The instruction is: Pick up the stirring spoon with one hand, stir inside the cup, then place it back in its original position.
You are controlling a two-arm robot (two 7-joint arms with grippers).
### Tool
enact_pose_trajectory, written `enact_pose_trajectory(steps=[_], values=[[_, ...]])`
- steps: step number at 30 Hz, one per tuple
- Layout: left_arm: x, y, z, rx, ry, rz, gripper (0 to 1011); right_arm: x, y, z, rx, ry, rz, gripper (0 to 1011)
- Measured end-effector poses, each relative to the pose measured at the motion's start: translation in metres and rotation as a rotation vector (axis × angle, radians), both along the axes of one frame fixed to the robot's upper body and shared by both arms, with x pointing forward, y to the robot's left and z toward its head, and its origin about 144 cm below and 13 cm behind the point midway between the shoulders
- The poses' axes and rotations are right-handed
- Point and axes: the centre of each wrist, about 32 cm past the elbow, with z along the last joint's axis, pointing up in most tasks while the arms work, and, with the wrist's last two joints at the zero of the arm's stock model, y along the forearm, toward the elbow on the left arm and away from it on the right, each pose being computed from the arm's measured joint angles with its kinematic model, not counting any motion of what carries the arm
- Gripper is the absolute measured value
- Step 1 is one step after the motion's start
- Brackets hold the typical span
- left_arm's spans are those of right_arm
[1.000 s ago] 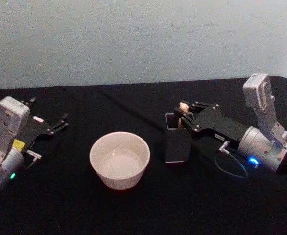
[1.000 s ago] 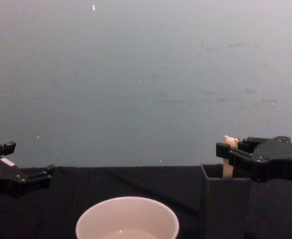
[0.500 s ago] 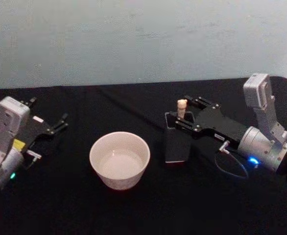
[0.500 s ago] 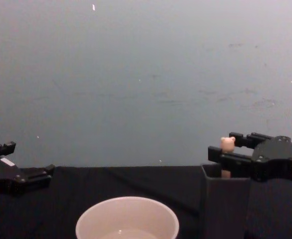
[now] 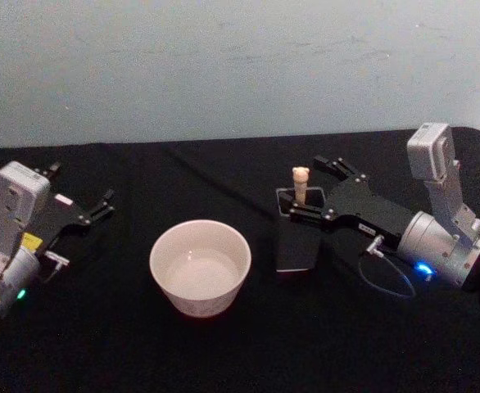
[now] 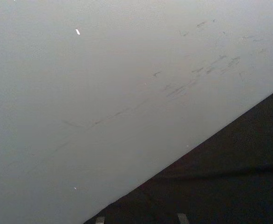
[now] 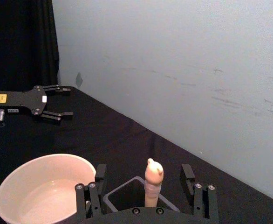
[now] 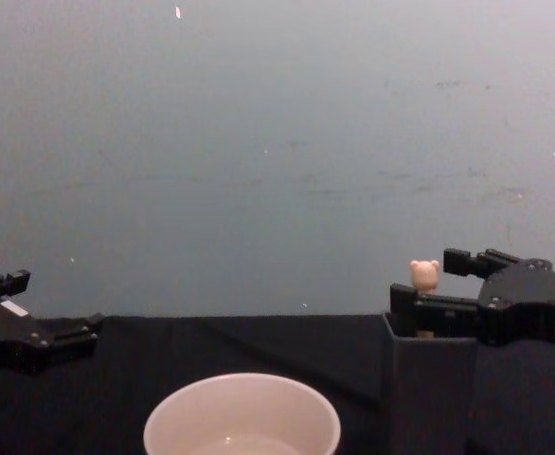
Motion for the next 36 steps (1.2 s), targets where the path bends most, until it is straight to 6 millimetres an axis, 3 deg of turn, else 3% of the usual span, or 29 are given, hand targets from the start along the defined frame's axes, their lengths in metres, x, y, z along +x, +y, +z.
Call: enact_pose_trajectory(steps=[12,22,29,36], values=[[0.0,0.0,0.0,0.0,0.0,0.0,1001,0.001,-0.001,0.006,0.032,-0.042,-0.006,1002],[0.0,0.0,0.0,0.0,0.0,0.0,1001,-0.001,-0.001,0.024,0.12,-0.19,-0.226,1002],[0.0,0.0,0.0,0.0,0.0,0.0,1001,-0.001,0.003,0.004,0.029,-0.123,-0.426,1002],[0.0,0.0,0.0,0.0,0.0,0.0,1001,-0.003,0.006,-0.019,-0.04,-0.017,-0.463,1002]])
